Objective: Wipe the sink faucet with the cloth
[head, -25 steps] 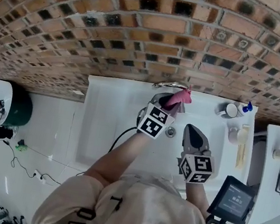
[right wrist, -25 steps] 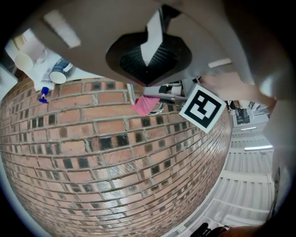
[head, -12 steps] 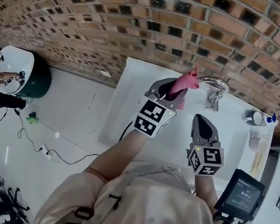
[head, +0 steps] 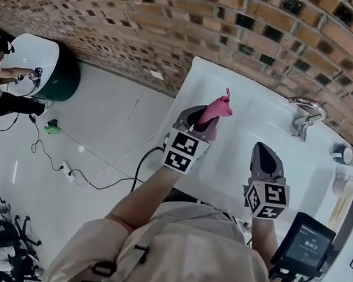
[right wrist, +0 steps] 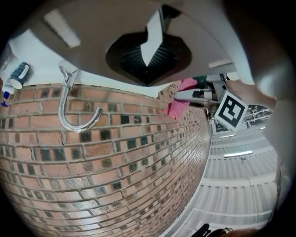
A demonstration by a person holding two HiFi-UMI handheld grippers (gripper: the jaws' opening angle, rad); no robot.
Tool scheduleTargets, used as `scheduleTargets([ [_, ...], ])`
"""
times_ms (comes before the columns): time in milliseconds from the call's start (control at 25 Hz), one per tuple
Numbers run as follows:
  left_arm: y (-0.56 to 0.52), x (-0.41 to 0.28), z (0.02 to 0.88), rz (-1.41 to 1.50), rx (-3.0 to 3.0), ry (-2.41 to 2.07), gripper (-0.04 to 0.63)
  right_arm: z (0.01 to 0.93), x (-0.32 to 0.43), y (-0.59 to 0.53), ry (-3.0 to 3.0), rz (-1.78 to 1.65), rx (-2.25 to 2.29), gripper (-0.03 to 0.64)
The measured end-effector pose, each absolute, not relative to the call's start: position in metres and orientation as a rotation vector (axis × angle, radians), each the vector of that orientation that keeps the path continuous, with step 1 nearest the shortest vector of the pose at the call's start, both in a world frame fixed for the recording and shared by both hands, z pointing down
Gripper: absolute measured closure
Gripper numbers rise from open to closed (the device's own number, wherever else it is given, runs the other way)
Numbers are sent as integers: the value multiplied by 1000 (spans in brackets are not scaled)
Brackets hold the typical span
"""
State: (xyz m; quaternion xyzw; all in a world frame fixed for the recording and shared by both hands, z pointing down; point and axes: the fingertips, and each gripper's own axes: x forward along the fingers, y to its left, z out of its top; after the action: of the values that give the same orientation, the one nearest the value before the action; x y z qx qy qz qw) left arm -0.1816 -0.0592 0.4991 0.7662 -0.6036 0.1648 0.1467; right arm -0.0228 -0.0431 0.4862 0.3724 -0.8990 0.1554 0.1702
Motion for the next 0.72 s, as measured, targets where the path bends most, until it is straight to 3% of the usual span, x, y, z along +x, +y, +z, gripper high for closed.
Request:
scheduleTargets([
  [720,-4,-214,695,781,1895,-1508,482,549,-26,-35,-2416,565,1093,629],
])
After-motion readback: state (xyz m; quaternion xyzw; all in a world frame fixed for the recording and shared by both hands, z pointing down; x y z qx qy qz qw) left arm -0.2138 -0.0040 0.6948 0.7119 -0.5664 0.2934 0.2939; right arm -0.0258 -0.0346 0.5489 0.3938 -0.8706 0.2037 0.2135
